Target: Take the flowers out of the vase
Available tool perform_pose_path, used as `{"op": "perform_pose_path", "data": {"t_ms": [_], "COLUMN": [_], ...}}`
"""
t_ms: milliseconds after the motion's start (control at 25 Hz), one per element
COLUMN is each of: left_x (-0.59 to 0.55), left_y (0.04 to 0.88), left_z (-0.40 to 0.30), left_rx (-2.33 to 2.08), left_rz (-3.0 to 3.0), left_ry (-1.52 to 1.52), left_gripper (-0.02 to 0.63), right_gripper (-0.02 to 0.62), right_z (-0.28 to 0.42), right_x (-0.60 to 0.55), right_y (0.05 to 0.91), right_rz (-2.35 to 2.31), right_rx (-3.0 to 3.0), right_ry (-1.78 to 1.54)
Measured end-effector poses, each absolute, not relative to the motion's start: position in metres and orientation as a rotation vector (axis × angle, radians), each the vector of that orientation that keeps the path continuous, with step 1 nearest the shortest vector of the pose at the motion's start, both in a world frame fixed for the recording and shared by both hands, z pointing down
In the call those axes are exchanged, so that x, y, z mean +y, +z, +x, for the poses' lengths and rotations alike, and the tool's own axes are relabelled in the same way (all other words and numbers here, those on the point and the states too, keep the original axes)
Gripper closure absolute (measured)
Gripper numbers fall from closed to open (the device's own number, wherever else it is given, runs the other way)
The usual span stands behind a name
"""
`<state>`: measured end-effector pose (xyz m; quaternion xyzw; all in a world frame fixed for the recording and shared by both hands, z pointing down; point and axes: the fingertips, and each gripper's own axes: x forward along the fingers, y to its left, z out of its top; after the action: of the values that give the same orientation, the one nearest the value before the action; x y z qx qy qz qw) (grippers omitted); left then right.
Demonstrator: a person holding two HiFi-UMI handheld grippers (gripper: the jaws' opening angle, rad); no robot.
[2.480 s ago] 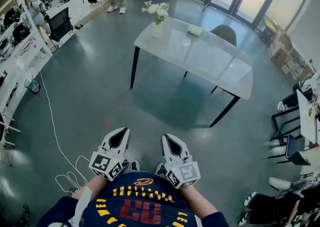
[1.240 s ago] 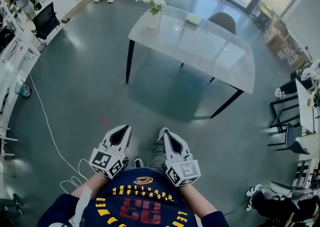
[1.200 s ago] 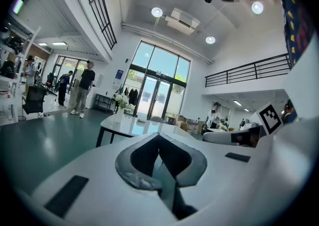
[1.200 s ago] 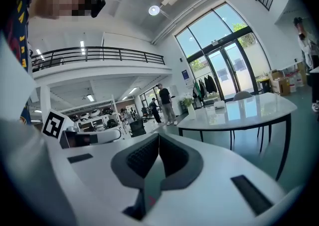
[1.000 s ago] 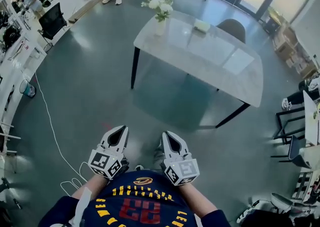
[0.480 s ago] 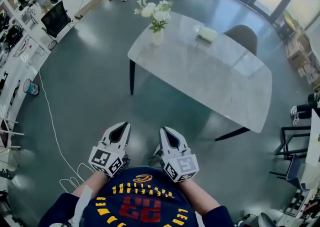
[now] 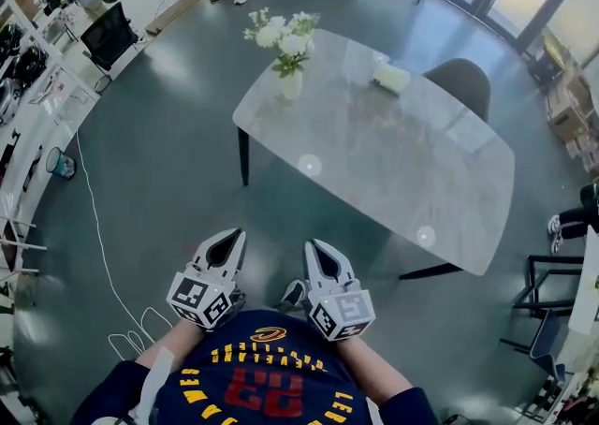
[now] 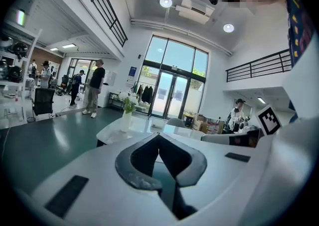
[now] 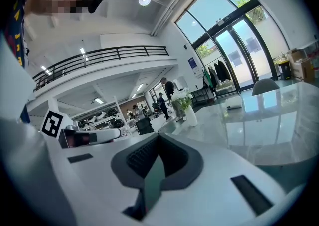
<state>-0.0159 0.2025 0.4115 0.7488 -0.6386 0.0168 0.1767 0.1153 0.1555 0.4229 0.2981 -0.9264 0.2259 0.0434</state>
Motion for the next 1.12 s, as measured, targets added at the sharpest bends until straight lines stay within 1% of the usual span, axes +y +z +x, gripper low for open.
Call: {"op": "perform_pose_path", "data": {"t_ms": [280, 480, 760, 1120], "left_x": [0.188, 0.16, 0.058, -0.042], "left_y": [0.416, 0.433, 0.436, 0.427], "left_z": [-0.039, -0.052, -0.082, -0.148], "left_rx": [-1.834, -1.767, -1.625, -1.554], "left_rz": [2.064, 2.072, 2.208, 2.293], "left_ry": [0.007, -0.004, -0.034, -0.03], "left_gripper": [0.603, 0.603, 0.603, 0.603], "right_gripper": [0.588, 0.588, 0.588, 0.588], "right_z": [0.104, 0.086, 0.071, 0.011], "right_x": [0.136, 0.114, 0.032, -0.046], "right_y": [0.434, 0.432, 0.432, 0.429], "right_rz": [0.921, 0.916, 1.14, 1.25], "right_rx": [-2.785, -2.797, -2.698, -2.644], "right_ry": [0.718, 0.662, 0.604, 0.619]}}
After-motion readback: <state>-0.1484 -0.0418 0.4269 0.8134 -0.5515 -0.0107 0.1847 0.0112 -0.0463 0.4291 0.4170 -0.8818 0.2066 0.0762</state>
